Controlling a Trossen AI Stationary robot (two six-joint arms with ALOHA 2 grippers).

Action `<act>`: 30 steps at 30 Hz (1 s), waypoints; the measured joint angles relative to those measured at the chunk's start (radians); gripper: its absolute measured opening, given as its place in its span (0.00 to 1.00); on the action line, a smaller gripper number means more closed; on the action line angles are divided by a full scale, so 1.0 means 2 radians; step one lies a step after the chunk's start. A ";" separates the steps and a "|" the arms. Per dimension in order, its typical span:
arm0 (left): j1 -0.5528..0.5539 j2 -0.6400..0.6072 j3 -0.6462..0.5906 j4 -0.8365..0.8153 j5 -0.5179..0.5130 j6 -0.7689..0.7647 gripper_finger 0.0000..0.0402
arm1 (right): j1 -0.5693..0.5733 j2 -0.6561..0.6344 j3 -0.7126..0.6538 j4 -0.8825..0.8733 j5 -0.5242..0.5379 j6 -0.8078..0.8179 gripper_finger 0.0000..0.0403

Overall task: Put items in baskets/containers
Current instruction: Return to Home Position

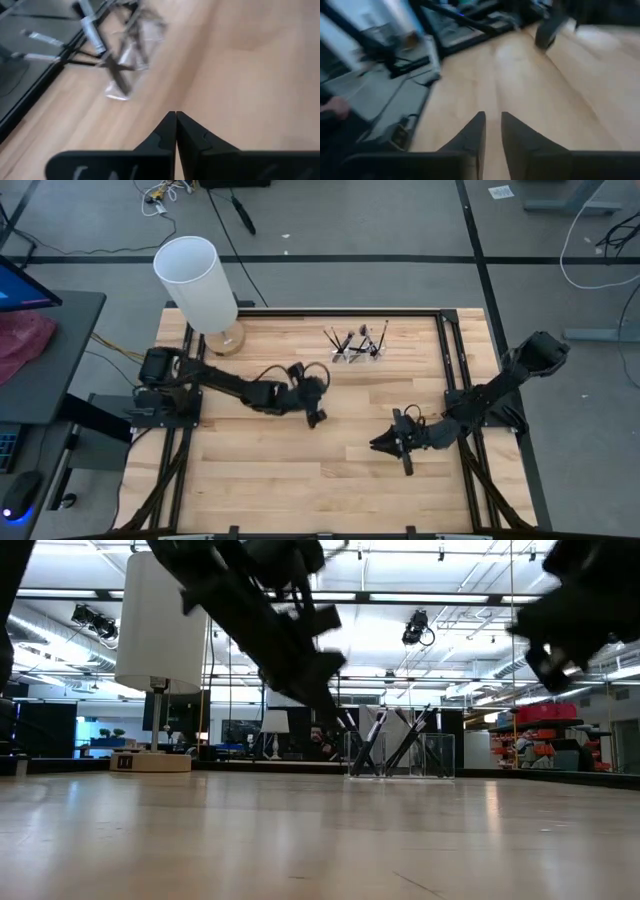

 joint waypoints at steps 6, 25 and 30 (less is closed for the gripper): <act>-0.047 -0.025 0.000 -0.015 -0.003 -0.008 0.01 | -0.099 -0.109 -0.007 -0.057 -0.208 -0.104 0.03; -0.055 -0.310 -0.352 0.310 0.054 -0.058 0.01 | -0.267 -0.422 -0.040 -0.356 -0.346 -0.194 0.01; -0.056 -0.415 -0.401 0.311 0.056 -0.041 0.01 | -0.267 -0.465 -0.069 -0.355 -0.346 -0.179 0.00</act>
